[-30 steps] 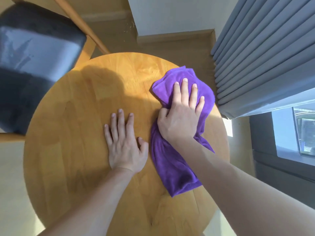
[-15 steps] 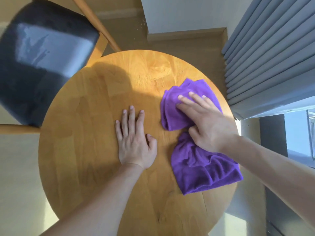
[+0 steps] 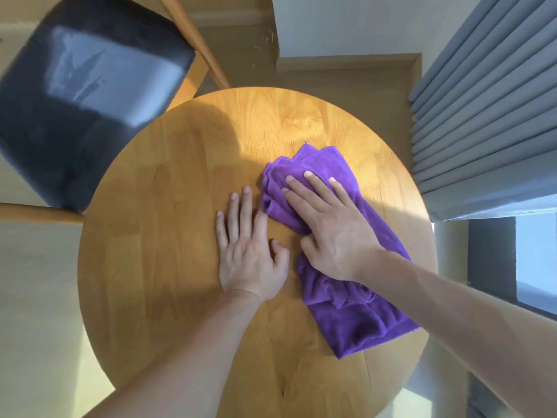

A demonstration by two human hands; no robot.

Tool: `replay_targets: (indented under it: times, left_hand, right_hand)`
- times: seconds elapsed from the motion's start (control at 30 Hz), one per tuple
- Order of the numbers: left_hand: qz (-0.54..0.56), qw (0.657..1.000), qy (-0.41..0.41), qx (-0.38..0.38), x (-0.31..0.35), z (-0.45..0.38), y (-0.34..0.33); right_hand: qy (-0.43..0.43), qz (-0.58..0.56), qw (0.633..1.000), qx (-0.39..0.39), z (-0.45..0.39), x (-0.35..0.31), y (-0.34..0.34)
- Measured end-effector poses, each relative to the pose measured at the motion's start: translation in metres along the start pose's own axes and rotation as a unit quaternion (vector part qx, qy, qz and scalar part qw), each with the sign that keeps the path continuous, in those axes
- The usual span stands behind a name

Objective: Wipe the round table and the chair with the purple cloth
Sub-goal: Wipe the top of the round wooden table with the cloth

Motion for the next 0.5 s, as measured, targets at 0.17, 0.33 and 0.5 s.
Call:
replay_targets:
  times: [0.17, 0.33, 0.5]
  left_hand:
    - [0.007, 1.0, 0.009, 0.0, 0.001, -0.001, 0.002]
    - [0.0, 1.0, 0.012, -0.01, 0.001, -0.001, 0.001]
    - [-0.001, 1.0, 0.016, -0.012, -0.001, -0.001, 0.001]
  right_hand:
    - [0.004, 0.033, 0.999, -0.012, 0.007, 0.045, 0.017]
    - [-0.182, 0.011, 0.98, 0.084, -0.023, 0.039, 0.019]
    - [-0.235, 0.019, 0.968, 0.09, -0.047, -0.002, 0.012]
Point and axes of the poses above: each hand's wrist, its own z-axis away from the middle knuckle, its own y-axis out of the back of the hand, x = y × z, the point moved 4 cm from there along -z, towards the middle knuckle, and after that the axes turned 5 degrees about z, right-handed, at the moved point
